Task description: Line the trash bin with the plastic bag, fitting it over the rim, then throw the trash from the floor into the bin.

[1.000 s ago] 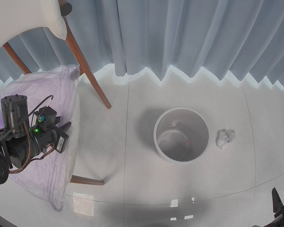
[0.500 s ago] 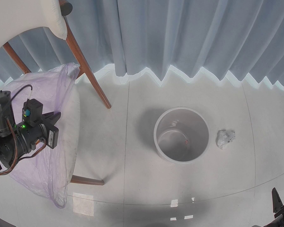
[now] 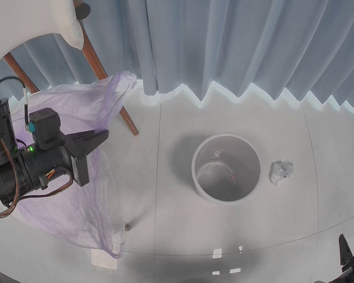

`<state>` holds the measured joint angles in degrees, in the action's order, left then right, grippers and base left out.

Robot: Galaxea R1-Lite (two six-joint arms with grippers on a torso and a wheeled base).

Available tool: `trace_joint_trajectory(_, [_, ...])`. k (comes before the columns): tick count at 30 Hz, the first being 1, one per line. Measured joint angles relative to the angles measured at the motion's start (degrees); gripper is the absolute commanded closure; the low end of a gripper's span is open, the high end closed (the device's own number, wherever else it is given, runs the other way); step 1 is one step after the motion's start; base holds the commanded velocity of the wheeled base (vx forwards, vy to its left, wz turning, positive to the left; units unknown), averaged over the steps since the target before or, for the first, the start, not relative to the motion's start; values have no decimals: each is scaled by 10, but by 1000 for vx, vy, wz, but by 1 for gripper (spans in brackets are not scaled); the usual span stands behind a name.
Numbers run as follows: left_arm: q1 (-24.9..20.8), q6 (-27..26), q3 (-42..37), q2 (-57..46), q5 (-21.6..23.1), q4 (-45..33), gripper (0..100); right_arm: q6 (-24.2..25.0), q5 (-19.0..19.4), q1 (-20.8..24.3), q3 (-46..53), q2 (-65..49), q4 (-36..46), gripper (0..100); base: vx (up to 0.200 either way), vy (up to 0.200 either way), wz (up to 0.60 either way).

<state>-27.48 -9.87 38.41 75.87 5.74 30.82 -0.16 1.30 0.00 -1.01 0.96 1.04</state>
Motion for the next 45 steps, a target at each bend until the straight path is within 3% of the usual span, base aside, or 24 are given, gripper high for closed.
trace_joint_trajectory(8, [-68,77,90,47,2,12,100,0,0,0,0,0,0,0,0,0,0])
trace_joint_trajectory(15, [-84,113,139,115,-1,144,100,0,0,0,0,0,0,0,0,0,0])
trace_joint_trajectory(19, [-96,131,168,148,0,168,100,0,0,0,0,0,0,0,0,0,0])
trace_joint_trajectory(30, [-103,148,217,173,7,176,100,0,0,0,0,0,0,0,0,-200,0])
trace_joint_trajectory(45, [-110,151,217,177,42,175,100,0,0,0,0,0,0,0,0,-200,0])
